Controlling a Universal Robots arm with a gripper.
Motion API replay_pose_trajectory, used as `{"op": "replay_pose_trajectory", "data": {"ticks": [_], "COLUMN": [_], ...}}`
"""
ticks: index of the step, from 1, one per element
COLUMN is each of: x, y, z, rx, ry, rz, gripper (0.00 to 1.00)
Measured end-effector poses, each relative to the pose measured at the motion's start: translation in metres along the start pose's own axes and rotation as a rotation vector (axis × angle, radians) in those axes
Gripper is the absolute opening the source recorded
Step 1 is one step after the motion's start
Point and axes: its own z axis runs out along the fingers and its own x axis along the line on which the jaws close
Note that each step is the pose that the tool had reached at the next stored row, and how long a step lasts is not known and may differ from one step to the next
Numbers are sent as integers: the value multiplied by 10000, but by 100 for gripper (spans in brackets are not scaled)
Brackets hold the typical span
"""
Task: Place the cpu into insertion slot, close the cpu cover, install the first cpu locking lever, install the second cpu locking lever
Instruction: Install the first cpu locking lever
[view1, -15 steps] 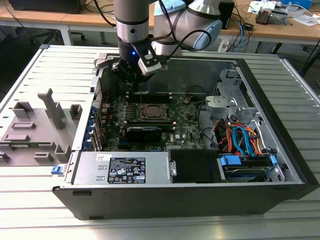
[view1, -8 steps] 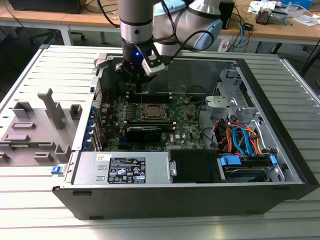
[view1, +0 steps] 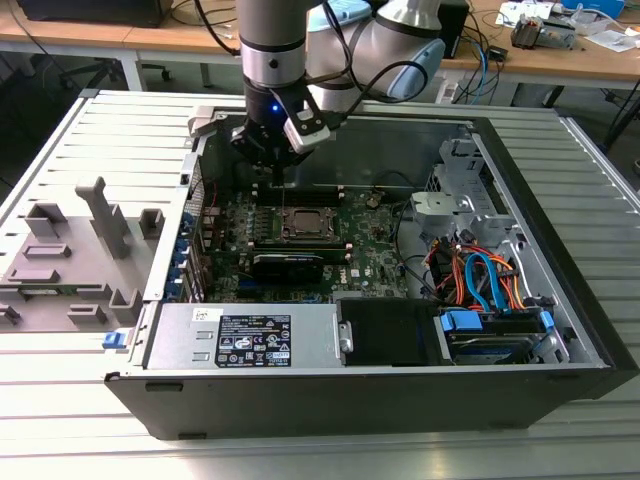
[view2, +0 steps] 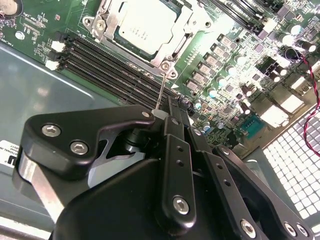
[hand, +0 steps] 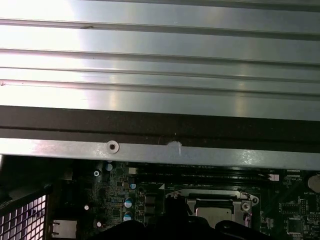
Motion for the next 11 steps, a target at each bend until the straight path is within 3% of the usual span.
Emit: {"op": "replay_pose_trajectory", "data": {"ticks": [11], "x": [-44], "y": [-2], "z": [6], "rx": [3], "ry": [0], "rz": [1], "gripper": [11]}}
